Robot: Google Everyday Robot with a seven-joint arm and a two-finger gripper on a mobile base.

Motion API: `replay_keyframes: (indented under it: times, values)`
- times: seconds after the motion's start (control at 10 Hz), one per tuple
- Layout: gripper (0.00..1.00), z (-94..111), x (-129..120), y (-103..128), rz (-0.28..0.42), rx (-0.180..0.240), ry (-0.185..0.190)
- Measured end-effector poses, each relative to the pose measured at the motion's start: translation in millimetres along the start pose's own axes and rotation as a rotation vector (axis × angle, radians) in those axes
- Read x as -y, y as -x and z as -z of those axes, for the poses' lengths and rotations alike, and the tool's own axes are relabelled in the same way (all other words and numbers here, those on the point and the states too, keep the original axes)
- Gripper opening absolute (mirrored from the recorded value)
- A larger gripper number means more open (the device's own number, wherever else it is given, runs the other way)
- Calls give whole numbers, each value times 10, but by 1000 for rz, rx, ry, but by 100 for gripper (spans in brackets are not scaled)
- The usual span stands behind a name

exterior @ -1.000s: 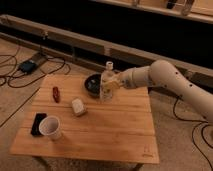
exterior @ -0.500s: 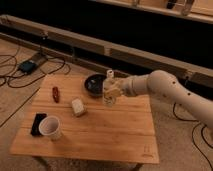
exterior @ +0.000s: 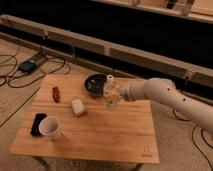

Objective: Stand the bottle upright

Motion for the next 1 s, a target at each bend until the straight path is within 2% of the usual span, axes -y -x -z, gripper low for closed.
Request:
replay_keyframes:
  times: [0.2, 0.5, 0.8, 1.0]
  values:
    - [0, -51, -18, -91, -11, -14, -3]
    - [0, -153, -75, -184, -23, -35, 16]
    - [0, -259, -126, -153, -37, -23, 45]
    - [0, -306, -117, -188, -48, -18, 52]
